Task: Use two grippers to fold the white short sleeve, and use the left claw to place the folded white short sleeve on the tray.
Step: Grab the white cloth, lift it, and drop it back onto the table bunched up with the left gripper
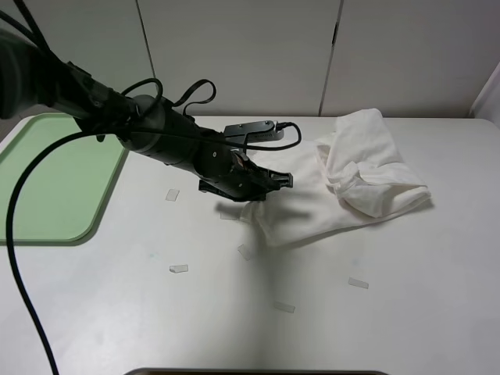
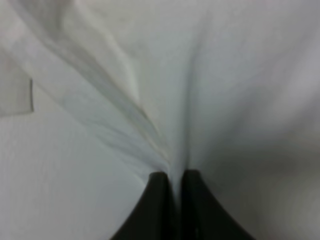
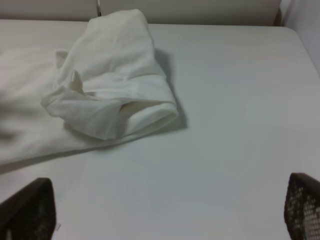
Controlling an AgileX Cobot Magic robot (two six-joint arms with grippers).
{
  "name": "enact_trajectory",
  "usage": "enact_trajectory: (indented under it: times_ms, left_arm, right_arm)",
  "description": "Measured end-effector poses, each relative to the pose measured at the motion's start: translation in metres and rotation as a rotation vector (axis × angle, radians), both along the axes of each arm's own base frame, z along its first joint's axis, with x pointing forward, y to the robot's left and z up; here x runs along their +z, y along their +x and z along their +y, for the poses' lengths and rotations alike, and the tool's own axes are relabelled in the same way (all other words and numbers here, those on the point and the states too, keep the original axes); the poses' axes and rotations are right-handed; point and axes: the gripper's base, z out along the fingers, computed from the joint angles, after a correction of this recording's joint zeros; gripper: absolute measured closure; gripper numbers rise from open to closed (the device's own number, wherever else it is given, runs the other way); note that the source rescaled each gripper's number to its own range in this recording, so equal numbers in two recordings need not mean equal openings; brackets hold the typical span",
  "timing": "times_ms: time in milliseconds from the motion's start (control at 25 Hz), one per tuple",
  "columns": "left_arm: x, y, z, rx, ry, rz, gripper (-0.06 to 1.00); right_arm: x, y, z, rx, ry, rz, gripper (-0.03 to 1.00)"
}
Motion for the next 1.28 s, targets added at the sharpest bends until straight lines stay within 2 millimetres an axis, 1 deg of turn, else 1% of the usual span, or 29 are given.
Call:
enact_trajectory:
  times_ms: [120,240,400,560,600,800,840,880,920,1000,1160,1200,1240,1280]
  left_arm:
    - [0.004,-0.001,0.002,0.001,0.007,0.020,0.93]
    - [0.012,-0.001,0.008,0.002,0.022,0.060,0.93]
    - [0.027,0.001,0.024,0.005,0.059,0.118,0.93]
    - [0.047,0.002,0.040,-0.028,0.124,0.149,0.93]
    - [0.056,0.001,0.049,-0.062,0.179,0.150,0.93]
    - [0.084,-0.004,0.065,-0.158,0.335,0.123,0.93]
    - [0.086,-0.005,0.067,-0.169,0.358,0.123,0.93]
    - [0.094,-0.007,0.070,-0.181,0.384,0.111,0.93]
    - [0.094,-0.007,0.070,-0.181,0.384,0.111,0.93]
    - [0.120,-0.012,0.085,-0.219,0.505,0.077,0.93]
    - [0.149,-0.018,0.100,-0.230,0.600,0.024,0.93]
    - [0.149,-0.018,0.100,-0.230,0.600,0.024,0.93]
    - [0.167,-0.022,0.108,-0.227,0.640,-0.011,0.93]
    - [0.167,-0.022,0.108,-0.227,0.640,-0.011,0.93]
  right_arm:
    - [0.000,0.000,0.000,0.000,0.000,0.000,-0.03]
    - [0.000,0.000,0.000,0.000,0.000,0.000,-0.03]
    - [0.000,0.000,0.000,0.000,0.000,0.000,-0.03]
    - [0.000,0.000,0.000,0.000,0.000,0.000,-0.03]
    - [0.000,0.000,0.000,0.000,0.000,0.000,-0.03]
    - [0.000,0.000,0.000,0.000,0.000,0.000,-0.03]
    - [0.000,0.000,0.000,0.000,0.000,0.000,-0.03]
    - [0.000,0.000,0.000,0.000,0.000,0.000,-0.03]
    - [0.000,0.000,0.000,0.000,0.000,0.000,-0.03]
    - [0.000,0.000,0.000,0.000,0.000,0.000,-0.03]
    - [0.000,0.000,0.000,0.000,0.000,0.000,-0.03]
    - [0.000,0.000,0.000,0.000,0.000,0.000,-0.03]
    - [0.000,0.000,0.000,0.000,0.000,0.000,-0.03]
    - [0.000,0.000,0.000,0.000,0.000,0.000,-0.03]
